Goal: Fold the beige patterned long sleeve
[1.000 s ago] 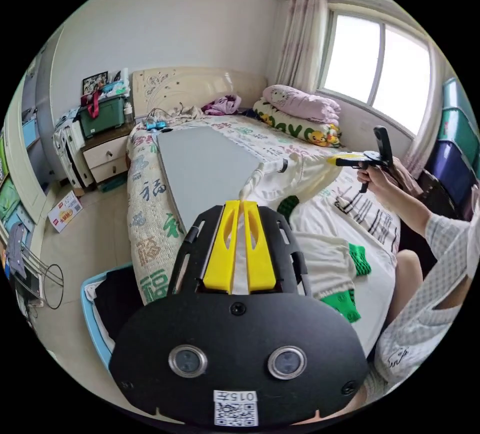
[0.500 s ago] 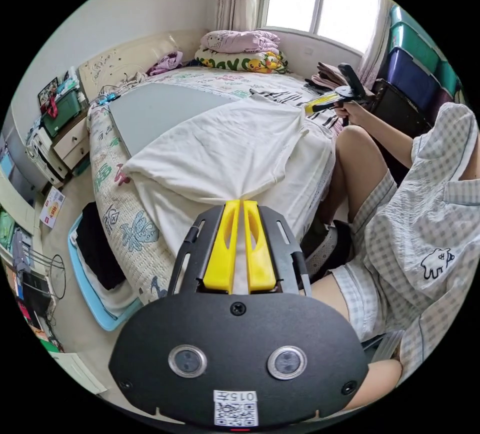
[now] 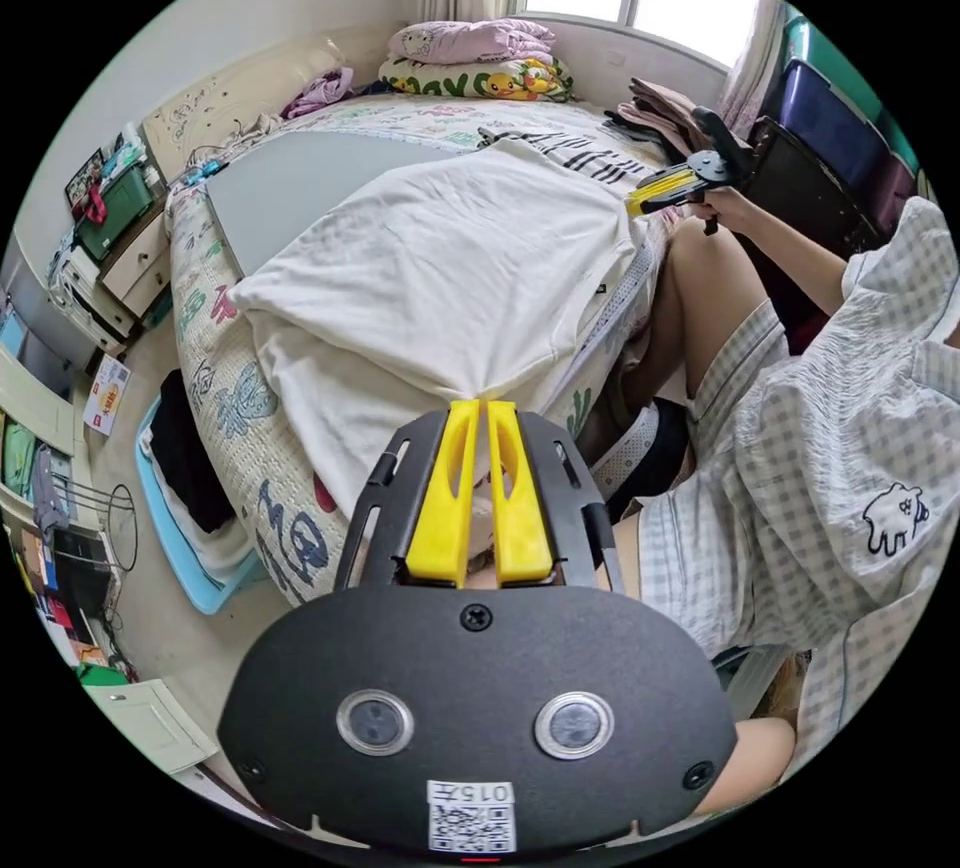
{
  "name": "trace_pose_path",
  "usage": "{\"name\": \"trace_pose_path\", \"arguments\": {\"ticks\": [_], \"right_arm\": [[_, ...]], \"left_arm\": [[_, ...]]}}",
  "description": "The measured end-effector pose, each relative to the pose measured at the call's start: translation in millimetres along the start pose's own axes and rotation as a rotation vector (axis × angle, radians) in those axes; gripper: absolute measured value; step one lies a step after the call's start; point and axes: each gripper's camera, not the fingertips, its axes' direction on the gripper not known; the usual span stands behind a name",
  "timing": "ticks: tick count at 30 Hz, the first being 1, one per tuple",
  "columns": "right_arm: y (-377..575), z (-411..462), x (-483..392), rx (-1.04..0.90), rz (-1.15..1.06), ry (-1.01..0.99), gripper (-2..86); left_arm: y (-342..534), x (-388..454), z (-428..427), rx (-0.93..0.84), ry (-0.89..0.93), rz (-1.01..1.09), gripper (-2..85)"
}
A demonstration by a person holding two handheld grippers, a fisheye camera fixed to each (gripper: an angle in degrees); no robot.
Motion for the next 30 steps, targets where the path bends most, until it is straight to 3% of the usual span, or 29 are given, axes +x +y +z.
{"name": "trace_pose_path", "arguments": {"ticks": [3,9,12,17,22,26,30], "right_arm": [[0.5,-25.6,40.1,0.066,0.103,-0.102,4.7],[-24.0,-83.6,146.1,0.313,0.332,-0.107,8.6],[-70.3,-82.4,188.3,0.338,0.393,-0.095,9.6],[-147.7,-34.0,253.4,0.216,0.488,-0.157,12.1],[-188.5,3.0,289.9,0.143,0.54,-0.129,12.5],[-206.1,21.4,309.2,0.12,0.538,-0.14,6.9],[-206.4,20.5,321.1,0.14,0.544,-0.1,0.8]], "left_arm": [[1.6,-24.0,-15.4,-0.038,0.051,-0.059,4.4],[3.4,-155.4,-78.1,0.207,0.105,-0.474,9.5],[-18.6,-226.5,-74.9,0.236,0.097,-0.662,15.6],[-54.2,-319.4,-37.1,0.295,0.232,-0.88,15.8],[-70.1,-355.7,-16.6,0.265,0.251,-0.911,11.7],[-77.6,-365.5,-15.3,0.246,0.283,-0.836,2.2],[-72.3,-366.5,-34.0,0.266,0.222,-0.816,0.0]]}}
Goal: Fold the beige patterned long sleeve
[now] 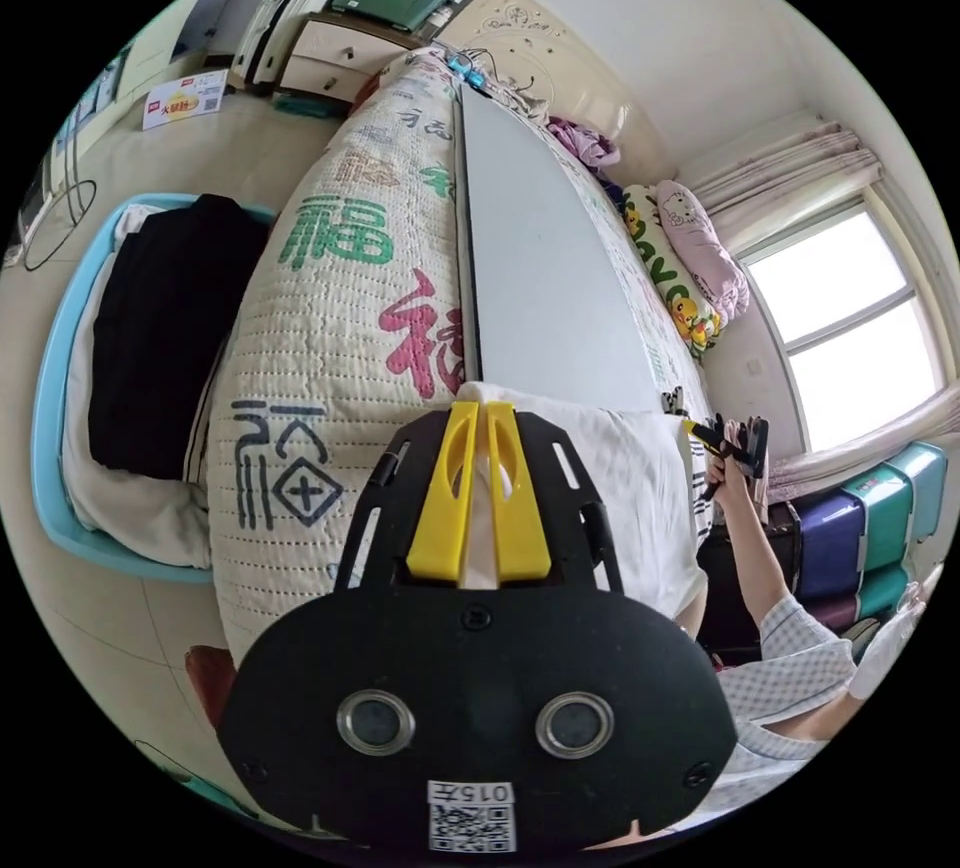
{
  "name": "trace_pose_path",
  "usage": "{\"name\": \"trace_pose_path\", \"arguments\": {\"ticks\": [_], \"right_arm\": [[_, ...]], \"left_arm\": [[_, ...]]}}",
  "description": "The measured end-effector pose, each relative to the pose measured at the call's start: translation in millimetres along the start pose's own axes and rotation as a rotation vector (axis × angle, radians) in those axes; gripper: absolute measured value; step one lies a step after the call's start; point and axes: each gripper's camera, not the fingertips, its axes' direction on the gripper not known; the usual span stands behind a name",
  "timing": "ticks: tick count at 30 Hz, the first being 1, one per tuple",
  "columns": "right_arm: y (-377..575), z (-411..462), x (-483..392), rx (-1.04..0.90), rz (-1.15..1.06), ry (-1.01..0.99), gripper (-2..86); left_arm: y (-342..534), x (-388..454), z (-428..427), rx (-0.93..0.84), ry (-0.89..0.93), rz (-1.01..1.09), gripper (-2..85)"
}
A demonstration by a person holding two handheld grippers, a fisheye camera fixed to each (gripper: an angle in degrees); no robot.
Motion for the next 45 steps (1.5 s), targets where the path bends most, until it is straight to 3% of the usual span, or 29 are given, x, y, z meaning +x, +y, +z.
{"name": "trace_pose_path", "arguments": {"ticks": [5,13,16,21,27,32,39,45], "right_arm": [[4.6,-16.1,8.4,0.058,-0.014,0.076,-0.2],[25.0,4.3,10.8,0.032,-0.058,0.26,0.8],[57.3,-28.9,14.2,0.083,-0.098,0.153,2.7],[202.9,-88.2,-7.6,0.159,-0.296,-0.081,6.5],[351.9,-40.0,-47.9,0.136,-0.312,-0.189,6.7],[382.9,22.2,-53.2,0.014,-0.255,-0.149,7.1],[394.5,44.8,-14.4,0.023,-0.122,-0.233,7.6],[404.4,69.9,-3.0,0.03,-0.12,-0.188,7.6]], "left_arm": [[9.3,3.5,-39.7,0.102,-0.07,0.033,-0.6],[25.8,3.9,-27.9,0.04,-0.135,0.03,2.0],[54.2,16.1,-64.7,0.072,-0.149,0.083,5.6],[152.9,59.4,-117.2,0.069,-0.067,0.22,8.3],[293.9,99.2,-105.6,0.027,0.088,0.176,9.0],[363.1,88.0,-76.6,0.094,0.088,-0.004,9.7],[375.4,94.5,-52.5,0.044,0.075,0.021,9.6],[384.6,84.5,-43.0,0.051,0.066,0.022,4.5]]}}
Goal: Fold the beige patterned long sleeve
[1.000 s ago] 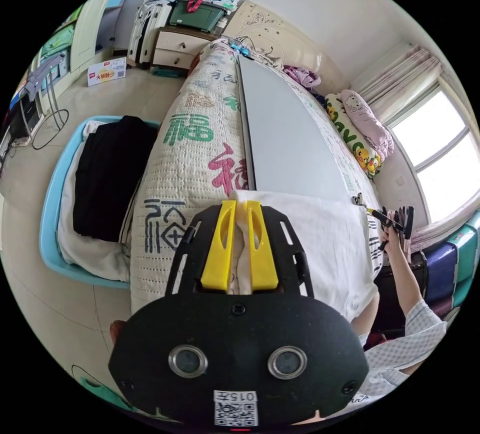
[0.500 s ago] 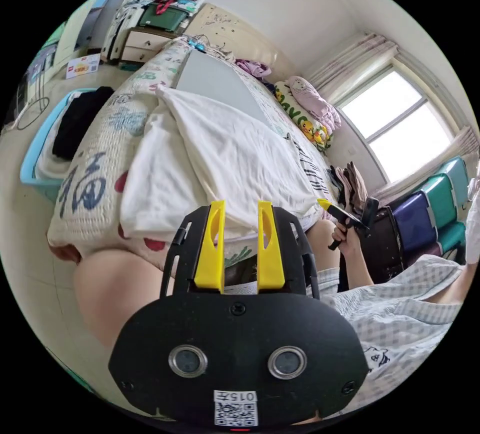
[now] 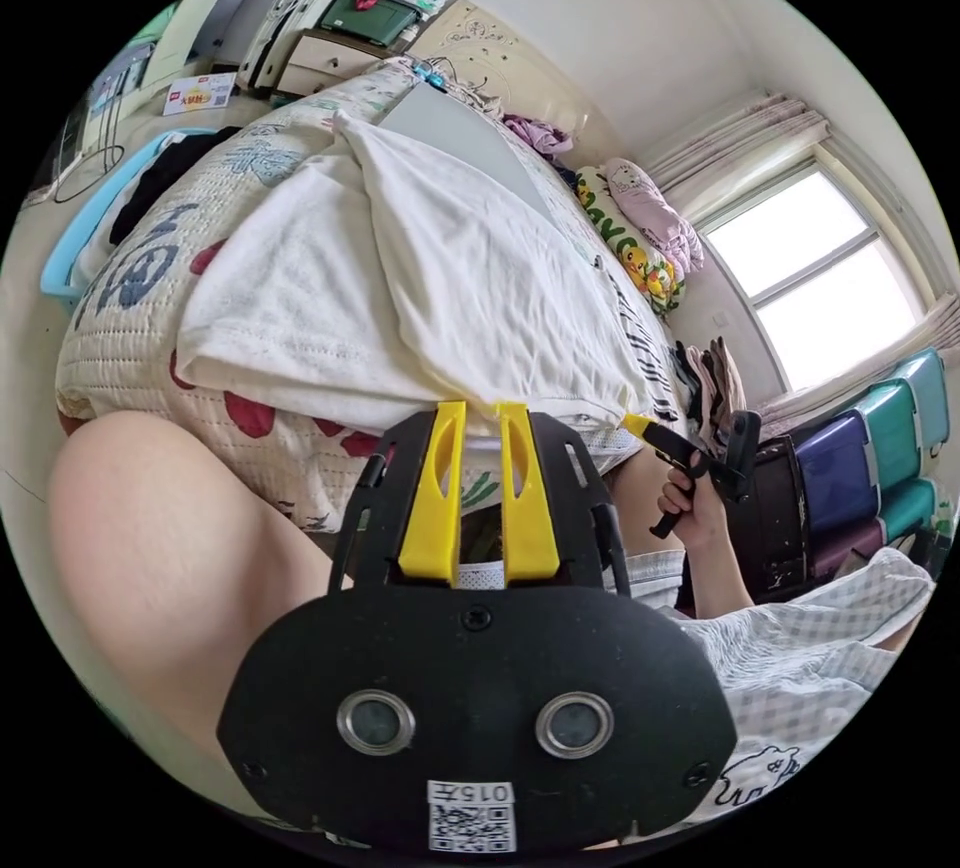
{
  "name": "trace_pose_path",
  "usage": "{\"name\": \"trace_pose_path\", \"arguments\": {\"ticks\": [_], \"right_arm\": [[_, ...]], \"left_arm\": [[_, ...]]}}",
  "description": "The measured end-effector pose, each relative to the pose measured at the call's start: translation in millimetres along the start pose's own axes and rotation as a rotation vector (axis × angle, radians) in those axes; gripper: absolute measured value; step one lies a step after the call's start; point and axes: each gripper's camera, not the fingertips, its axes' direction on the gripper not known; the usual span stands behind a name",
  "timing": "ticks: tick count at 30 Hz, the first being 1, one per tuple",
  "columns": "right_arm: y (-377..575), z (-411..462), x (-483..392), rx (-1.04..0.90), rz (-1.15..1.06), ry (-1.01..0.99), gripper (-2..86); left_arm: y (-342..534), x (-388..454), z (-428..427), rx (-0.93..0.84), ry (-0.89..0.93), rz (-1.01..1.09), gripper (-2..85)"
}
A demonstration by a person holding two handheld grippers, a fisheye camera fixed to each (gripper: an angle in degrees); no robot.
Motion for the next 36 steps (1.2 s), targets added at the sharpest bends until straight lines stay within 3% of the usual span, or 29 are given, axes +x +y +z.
{"name": "trace_pose_path", "arguments": {"ticks": [5,19,27,36], "right_arm": [[7.5,23.5,9.5,-0.004,-0.022,0.03,6.1],[36.8,107.6,24.0,-0.075,-0.136,0.267,-0.1],[52.6,180.4,1.8,-0.085,-0.258,0.527,-0.1],[48.2,206.5,17.3,-0.05,-0.236,0.543,0.1]], "left_arm": [[15.5,3.7,3.3,0.017,-0.012,0.048,-0.1],[53.1,-4.1,64.6,-0.013,-0.138,0.06,-0.6],[67.8,9.7,114.9,-0.069,-0.274,0.159,-0.5],[81.5,15.8,166.1,-0.131,-0.364,0.234,-0.4]]}}
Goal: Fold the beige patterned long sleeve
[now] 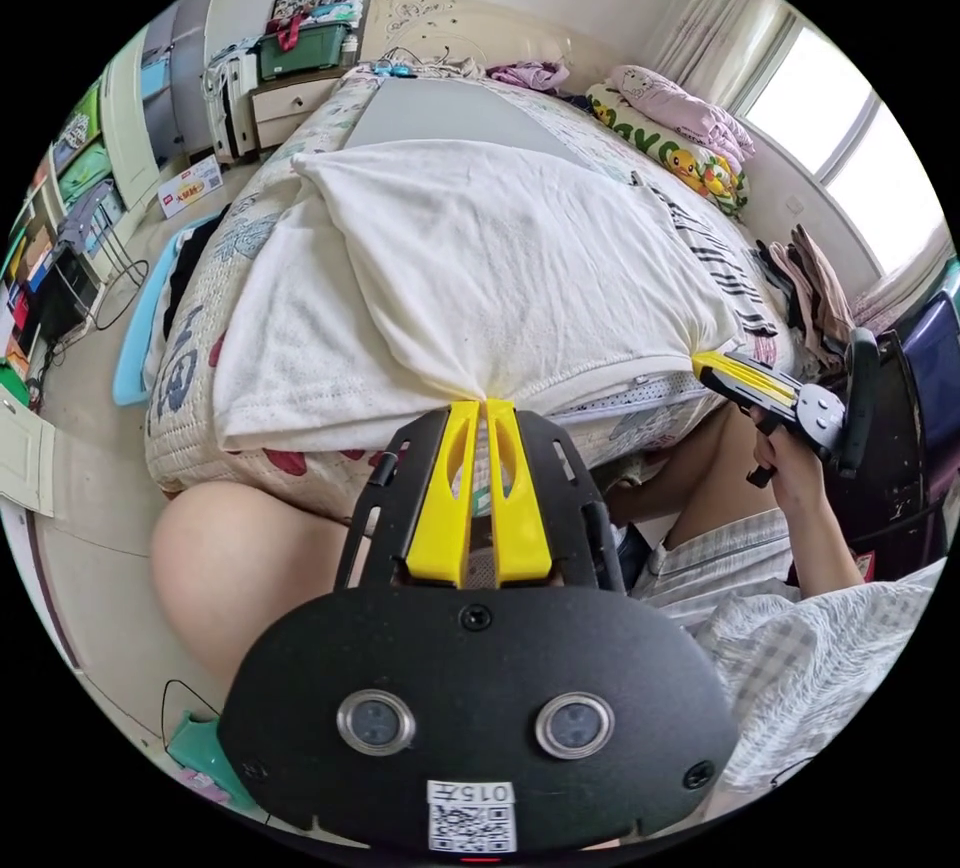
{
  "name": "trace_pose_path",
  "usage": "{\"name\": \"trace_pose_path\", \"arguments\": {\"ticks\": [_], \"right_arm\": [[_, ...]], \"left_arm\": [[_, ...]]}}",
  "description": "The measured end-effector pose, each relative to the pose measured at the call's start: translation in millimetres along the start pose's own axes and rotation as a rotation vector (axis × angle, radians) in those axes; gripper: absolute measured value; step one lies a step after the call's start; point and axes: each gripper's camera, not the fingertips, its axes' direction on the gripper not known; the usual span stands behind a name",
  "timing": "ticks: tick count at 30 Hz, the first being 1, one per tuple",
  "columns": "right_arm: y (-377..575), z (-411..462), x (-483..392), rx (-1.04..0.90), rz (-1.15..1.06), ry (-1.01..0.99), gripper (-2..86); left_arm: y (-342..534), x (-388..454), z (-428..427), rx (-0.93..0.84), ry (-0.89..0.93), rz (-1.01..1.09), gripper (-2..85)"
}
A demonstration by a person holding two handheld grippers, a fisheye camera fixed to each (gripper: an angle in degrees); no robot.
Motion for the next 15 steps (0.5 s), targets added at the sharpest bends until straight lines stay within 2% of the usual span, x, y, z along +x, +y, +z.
{"name": "trace_pose_path", "arguments": {"ticks": [10,15], "right_arm": [[-17.8,2.0,33.1,0.043,0.036,-0.074,1.0],[-13.2,-18.4,80.9,0.108,0.177,-0.206,5.2]], "left_arm": [[7.2,-2.7,49.0,-0.035,0.037,-0.02,0.1],[9.7,-15.7,59.7,-0.066,0.075,-0.067,2.0]]}}
